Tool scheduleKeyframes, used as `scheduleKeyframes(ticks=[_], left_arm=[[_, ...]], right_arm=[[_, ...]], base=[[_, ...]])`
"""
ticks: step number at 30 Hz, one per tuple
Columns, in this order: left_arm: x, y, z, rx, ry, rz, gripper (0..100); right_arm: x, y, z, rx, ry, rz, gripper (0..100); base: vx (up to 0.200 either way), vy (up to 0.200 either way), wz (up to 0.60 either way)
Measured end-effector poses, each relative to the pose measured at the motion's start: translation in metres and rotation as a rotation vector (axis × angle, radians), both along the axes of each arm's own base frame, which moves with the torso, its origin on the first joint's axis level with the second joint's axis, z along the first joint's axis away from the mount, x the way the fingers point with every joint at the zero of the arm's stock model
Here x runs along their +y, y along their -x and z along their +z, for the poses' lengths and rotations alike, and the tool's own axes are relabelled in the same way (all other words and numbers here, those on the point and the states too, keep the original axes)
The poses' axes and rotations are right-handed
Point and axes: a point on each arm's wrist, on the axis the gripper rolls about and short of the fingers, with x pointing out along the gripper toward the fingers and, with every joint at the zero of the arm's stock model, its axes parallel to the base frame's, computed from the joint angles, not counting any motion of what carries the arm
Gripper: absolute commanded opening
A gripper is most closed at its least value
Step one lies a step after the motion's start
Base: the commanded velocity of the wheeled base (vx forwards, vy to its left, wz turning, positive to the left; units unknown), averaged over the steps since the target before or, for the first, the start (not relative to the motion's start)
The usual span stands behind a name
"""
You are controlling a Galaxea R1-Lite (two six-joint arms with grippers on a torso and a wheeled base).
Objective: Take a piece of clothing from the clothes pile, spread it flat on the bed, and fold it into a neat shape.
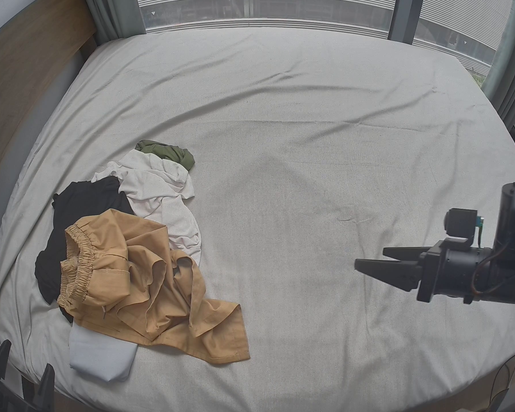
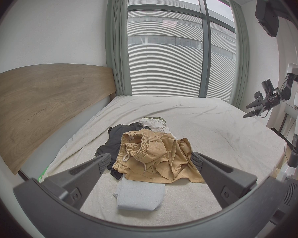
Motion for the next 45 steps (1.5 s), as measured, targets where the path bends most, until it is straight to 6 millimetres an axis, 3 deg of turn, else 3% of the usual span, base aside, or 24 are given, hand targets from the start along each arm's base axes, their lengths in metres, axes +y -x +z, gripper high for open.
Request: scheduleKeyframes(ticks=[7,18,45], left_arm=[[0.000,0.000,0.000,0.000,0.000,0.000,100],[0.000,0.000,0.000,0.000,0.000,0.000,100],[0.000,0.000,0.000,0.000,0.006,0.000,100]], right_arm=[[0.031,-0.021,-0.013,0.008,0.009,0.055,100],[0.084,-0.043,-0.052,0.078,0.068,0.149,100],[0.140,-0.075,-0.132,0.206,0.177,0.206,100]], base=[[0.000,0.000,0.00],[0.000,0.000,0.00],[0.000,0.000,0.00]])
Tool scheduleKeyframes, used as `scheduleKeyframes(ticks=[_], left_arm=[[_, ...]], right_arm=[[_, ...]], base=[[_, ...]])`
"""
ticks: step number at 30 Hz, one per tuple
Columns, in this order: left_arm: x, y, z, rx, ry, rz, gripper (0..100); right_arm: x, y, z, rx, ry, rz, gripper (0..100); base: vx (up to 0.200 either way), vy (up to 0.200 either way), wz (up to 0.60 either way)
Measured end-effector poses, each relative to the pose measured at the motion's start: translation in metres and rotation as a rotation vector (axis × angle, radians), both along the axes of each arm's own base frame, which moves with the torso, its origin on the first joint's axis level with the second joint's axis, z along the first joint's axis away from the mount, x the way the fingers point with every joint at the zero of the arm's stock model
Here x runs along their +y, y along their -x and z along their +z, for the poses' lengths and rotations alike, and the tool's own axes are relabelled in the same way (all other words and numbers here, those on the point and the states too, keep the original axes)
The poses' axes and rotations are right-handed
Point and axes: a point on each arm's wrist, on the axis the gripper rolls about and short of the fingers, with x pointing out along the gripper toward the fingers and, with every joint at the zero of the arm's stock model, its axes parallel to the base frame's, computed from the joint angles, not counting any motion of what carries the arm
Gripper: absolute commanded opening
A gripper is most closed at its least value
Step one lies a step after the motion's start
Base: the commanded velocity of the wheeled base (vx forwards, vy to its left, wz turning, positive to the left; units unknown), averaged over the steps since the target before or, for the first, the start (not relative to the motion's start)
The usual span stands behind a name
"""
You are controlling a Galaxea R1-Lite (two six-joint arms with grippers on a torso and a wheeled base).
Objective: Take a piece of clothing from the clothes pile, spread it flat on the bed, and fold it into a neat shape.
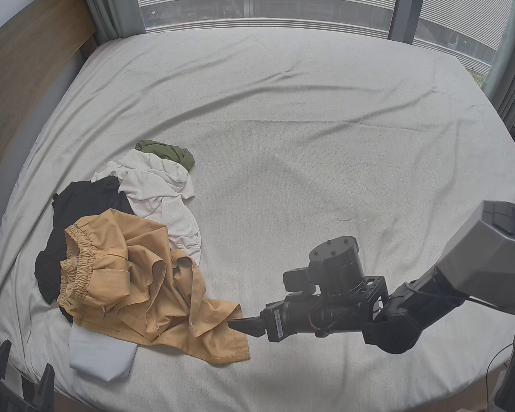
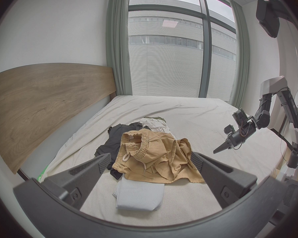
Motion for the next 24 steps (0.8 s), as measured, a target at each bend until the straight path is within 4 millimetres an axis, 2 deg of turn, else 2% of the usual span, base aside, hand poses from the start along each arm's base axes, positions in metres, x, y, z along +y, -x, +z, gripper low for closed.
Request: scheduleKeyframes(ticks=[14,24], left_arm=[[0.000,0.000,0.000,0.000,0.000,0.000,100],[0.000,0.000,0.000,0.000,0.000,0.000,100]], right_arm=[[0.025,-0.010,-0.035,0.046,0.026,0.004,100],[0.047,-0.005,-0.051,0.089,0.008,0.011,100]], base=[[0.000,0.000,0.00],[0.000,0.000,0.00]])
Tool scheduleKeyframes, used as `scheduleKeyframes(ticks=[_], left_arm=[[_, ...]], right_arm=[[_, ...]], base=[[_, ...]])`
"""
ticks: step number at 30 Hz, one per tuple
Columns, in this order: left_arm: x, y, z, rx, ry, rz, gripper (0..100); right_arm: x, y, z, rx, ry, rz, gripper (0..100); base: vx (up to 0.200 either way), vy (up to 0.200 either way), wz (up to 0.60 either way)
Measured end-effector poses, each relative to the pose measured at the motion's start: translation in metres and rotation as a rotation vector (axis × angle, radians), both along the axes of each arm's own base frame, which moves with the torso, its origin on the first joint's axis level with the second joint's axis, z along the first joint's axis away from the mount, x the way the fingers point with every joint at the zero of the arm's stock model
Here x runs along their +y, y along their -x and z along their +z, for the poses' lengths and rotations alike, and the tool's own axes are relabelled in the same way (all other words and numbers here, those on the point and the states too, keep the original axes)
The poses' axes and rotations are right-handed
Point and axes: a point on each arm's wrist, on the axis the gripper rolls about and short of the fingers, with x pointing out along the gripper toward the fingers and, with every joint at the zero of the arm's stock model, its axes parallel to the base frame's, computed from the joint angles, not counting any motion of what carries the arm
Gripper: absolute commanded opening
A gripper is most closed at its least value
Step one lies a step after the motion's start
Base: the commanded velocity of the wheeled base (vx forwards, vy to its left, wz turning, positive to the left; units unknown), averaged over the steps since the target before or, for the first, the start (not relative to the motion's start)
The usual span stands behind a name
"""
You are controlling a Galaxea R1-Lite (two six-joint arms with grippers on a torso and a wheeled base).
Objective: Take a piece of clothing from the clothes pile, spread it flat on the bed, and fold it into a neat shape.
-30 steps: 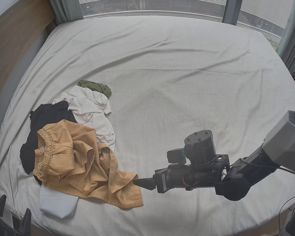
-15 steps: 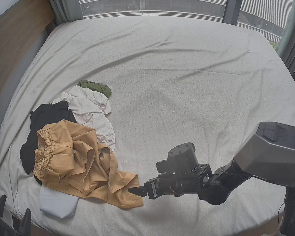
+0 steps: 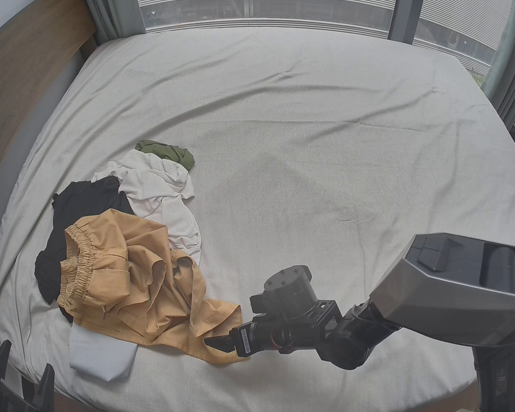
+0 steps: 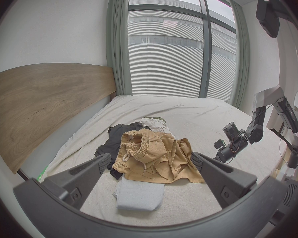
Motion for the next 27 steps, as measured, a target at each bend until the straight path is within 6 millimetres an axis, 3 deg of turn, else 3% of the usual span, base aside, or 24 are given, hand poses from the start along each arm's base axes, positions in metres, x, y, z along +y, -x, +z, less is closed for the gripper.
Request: scheduleKeyframes(ticks=[12,13,27], left_arm=[[0.0000,0.0000,0.0000,0.000,0.000,0.000,100],[0.0000,0.0000,0.0000,0.000,0.000,0.000,100],[0.0000,0.0000,0.0000,0.000,0.000,0.001,100]], right_arm=[[0.0075,0.0025,-0.0071,-0.005,-0.015,0.011,100],[0.0075,0.0026,-0.0071,-0.004,-0.015,0.010,0],[0.0034,0.0050,-0.0108,-0.008,0.005,-0.016,0]], base=[[0.000,0.000,0.00],[0.000,0.000,0.00],[0.000,0.000,0.00]])
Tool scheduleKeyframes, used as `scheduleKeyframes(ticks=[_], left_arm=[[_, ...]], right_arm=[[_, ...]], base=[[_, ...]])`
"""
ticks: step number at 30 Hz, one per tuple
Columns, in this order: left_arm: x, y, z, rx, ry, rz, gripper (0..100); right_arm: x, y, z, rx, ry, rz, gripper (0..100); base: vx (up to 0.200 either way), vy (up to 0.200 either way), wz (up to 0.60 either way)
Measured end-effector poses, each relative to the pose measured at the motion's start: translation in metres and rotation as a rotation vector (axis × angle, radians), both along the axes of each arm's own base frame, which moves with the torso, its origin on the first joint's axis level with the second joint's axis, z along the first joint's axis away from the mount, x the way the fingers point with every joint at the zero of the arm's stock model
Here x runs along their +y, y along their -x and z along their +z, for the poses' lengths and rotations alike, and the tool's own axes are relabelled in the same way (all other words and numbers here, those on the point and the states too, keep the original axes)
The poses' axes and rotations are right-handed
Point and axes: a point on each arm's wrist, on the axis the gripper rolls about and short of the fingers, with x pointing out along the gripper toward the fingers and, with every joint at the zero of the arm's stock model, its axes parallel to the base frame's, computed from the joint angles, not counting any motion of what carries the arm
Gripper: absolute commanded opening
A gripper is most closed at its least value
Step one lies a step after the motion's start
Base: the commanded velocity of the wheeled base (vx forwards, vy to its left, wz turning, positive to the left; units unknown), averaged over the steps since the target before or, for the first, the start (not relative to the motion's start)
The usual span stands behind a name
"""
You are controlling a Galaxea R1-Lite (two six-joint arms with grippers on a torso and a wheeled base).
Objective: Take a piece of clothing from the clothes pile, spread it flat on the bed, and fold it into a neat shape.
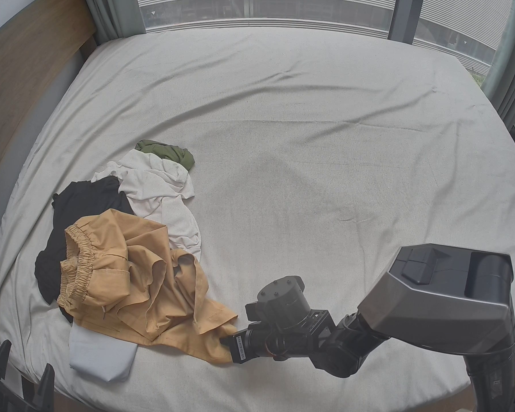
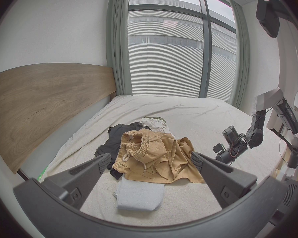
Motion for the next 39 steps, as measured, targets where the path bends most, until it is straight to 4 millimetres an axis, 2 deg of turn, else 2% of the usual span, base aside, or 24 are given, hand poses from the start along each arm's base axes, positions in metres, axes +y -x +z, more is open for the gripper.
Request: scheduleKeyframes(ticks=[12,32,39], left_arm=[[0.000,0.000,0.000,0.000,0.000,-0.001,100],[0.000,0.000,0.000,0.000,-0.001,-0.001,100],[0.000,0.000,0.000,0.000,-0.001,0.000,100]], right_arm=[[-0.017,0.005,0.002,0.003,0.040,-0.034,0],[-0.069,0.012,0.025,-0.026,0.109,-0.113,0],[-0.080,0.014,0.028,-0.033,0.114,-0.131,0]], base=[[0.000,0.000,0.00],[0.000,0.000,0.00],[0.000,0.000,0.00]])
